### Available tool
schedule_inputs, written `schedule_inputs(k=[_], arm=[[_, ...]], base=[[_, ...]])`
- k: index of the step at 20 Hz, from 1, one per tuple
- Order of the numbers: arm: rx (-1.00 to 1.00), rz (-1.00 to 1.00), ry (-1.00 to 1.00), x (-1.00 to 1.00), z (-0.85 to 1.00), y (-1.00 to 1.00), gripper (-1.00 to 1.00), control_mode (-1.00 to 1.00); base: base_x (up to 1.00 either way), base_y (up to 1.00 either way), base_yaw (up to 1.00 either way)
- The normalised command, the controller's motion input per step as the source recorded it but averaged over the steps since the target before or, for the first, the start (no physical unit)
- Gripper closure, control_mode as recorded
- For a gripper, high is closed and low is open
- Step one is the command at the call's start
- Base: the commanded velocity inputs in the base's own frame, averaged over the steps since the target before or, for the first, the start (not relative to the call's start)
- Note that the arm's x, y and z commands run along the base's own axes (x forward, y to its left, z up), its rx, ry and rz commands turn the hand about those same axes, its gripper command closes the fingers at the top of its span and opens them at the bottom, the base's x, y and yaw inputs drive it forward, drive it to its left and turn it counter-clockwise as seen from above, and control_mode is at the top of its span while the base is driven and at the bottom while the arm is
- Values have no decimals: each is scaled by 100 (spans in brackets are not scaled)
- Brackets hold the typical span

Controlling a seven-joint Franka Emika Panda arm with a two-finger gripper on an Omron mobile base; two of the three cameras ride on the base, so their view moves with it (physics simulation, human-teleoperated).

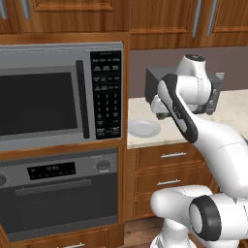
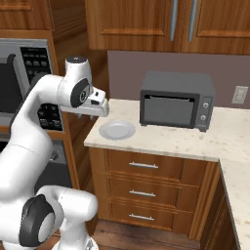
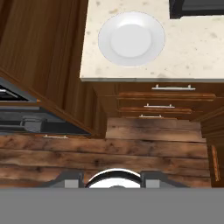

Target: Take the fish from the oven and place it on the plate on the counter.

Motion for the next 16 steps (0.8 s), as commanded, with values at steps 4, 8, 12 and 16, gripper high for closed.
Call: schedule_inputs(k=[4, 8, 12, 16], arm=[[-1, 0, 0, 29, 0, 6, -100, -100], [-14, 29, -30, 0, 0, 79, -100, -100], [-14, 71, -17, -9, -1, 57, -100, -100], [-18, 77, -3, -10, 0, 69, -100, -100]], base=[[0, 0, 0], [0, 0, 0], [0, 0, 0], [0, 0, 0]])
